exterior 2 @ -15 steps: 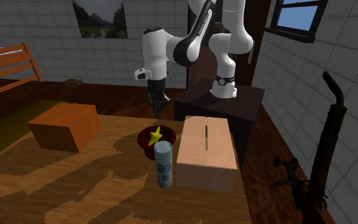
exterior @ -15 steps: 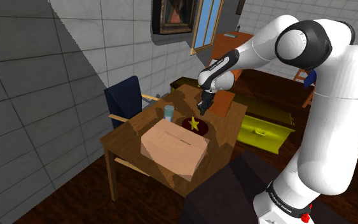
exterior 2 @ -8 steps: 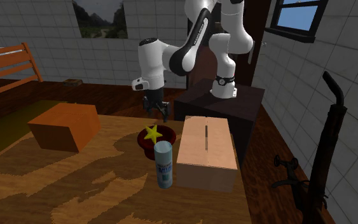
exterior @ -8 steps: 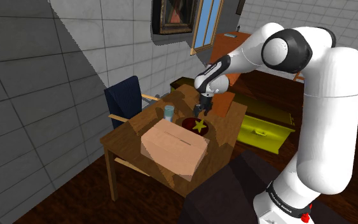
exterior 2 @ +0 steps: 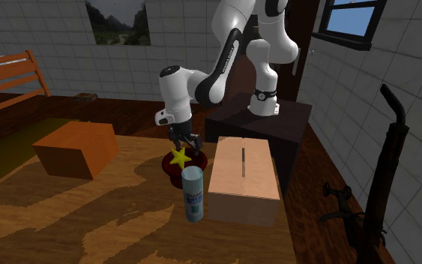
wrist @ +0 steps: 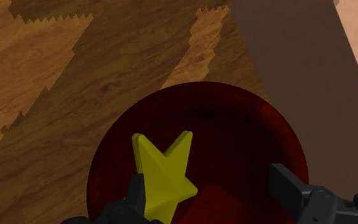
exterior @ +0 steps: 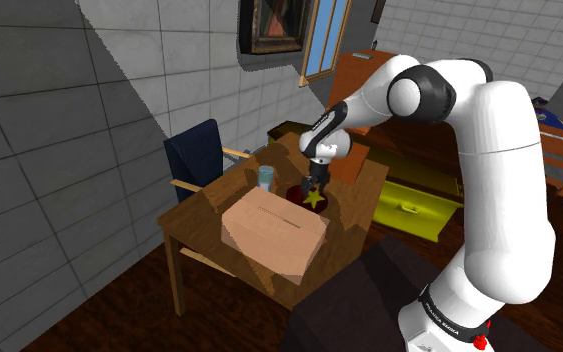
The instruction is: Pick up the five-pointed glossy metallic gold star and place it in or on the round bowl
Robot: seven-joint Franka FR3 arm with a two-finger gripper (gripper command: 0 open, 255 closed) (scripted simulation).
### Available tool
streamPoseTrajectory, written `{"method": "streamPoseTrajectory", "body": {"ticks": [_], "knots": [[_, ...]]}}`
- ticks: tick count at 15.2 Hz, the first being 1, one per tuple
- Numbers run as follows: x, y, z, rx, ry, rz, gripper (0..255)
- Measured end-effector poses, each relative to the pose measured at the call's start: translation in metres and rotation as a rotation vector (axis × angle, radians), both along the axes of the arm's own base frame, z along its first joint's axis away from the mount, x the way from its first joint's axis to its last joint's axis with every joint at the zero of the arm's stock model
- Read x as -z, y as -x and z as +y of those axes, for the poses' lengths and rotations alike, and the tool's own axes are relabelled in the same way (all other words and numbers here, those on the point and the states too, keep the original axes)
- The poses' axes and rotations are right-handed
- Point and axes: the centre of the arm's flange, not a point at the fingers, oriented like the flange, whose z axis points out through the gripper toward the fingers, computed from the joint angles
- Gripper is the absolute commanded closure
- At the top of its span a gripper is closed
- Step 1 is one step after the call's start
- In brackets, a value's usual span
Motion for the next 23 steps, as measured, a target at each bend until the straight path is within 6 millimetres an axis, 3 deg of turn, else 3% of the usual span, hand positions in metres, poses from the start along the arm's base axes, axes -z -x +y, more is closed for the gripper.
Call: {"method": "streamPoseTrajectory", "body": {"ticks": [3, 9, 10, 13, 23], "knots": [[0.015, 0.001, -0.001, 0.001, 0.001, -0.003, 0], [0.017, 0.001, -0.001, 0.003, 0.003, -0.007, 0], [0.017, 0.001, -0.001, 0.003, 0.004, -0.007, 255], [0.012, 0.001, -0.008, 0.012, 0.012, -0.018, 255], [0.004, 0.001, -0.004, 0.006, 0.005, -0.01, 255]]}}
